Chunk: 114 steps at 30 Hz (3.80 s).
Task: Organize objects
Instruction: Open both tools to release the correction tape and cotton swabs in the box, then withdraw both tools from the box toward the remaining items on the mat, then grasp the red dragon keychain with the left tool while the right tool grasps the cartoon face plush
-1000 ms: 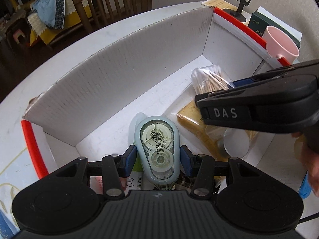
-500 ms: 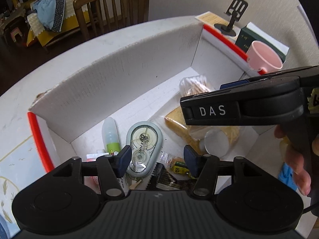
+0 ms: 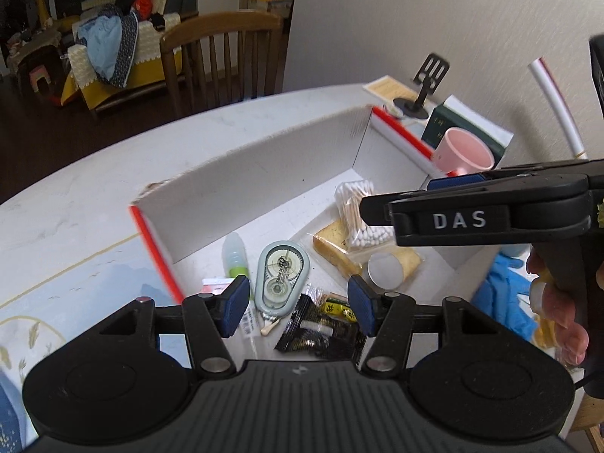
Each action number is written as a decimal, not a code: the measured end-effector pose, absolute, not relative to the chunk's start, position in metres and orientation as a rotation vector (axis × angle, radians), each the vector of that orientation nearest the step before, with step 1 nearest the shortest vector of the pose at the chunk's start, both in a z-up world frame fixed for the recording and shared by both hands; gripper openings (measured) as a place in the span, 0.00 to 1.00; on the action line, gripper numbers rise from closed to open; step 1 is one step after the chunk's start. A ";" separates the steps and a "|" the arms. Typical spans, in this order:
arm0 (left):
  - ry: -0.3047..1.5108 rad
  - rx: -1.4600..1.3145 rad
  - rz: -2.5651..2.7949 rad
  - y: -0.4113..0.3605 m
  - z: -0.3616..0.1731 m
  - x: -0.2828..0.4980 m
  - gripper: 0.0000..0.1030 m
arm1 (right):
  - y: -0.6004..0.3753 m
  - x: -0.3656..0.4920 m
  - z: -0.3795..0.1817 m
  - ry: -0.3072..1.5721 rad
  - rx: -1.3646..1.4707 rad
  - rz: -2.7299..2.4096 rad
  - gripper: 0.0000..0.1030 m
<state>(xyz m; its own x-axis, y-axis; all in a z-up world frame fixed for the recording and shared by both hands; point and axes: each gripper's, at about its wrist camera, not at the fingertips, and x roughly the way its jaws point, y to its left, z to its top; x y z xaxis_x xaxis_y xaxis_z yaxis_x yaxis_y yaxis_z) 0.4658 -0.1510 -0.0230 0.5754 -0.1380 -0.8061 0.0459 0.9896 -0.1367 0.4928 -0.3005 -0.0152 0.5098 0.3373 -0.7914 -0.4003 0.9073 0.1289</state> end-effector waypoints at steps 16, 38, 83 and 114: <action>0.827 -0.148 -0.146 -0.109 0.025 0.351 0.61 | -0.280 0.379 0.030 0.832 -0.052 0.503 0.77; 0.765 -0.201 -0.080 -0.027 0.032 0.221 0.79 | -0.235 0.261 0.041 0.728 0.018 0.627 1.00; 0.879 -0.238 0.195 0.023 -0.124 0.177 1.00 | -0.183 0.307 -0.105 0.950 0.026 0.492 0.92; 0.906 -0.078 0.135 0.008 -0.136 0.191 0.45 | -0.155 0.323 -0.128 1.029 0.020 0.408 0.54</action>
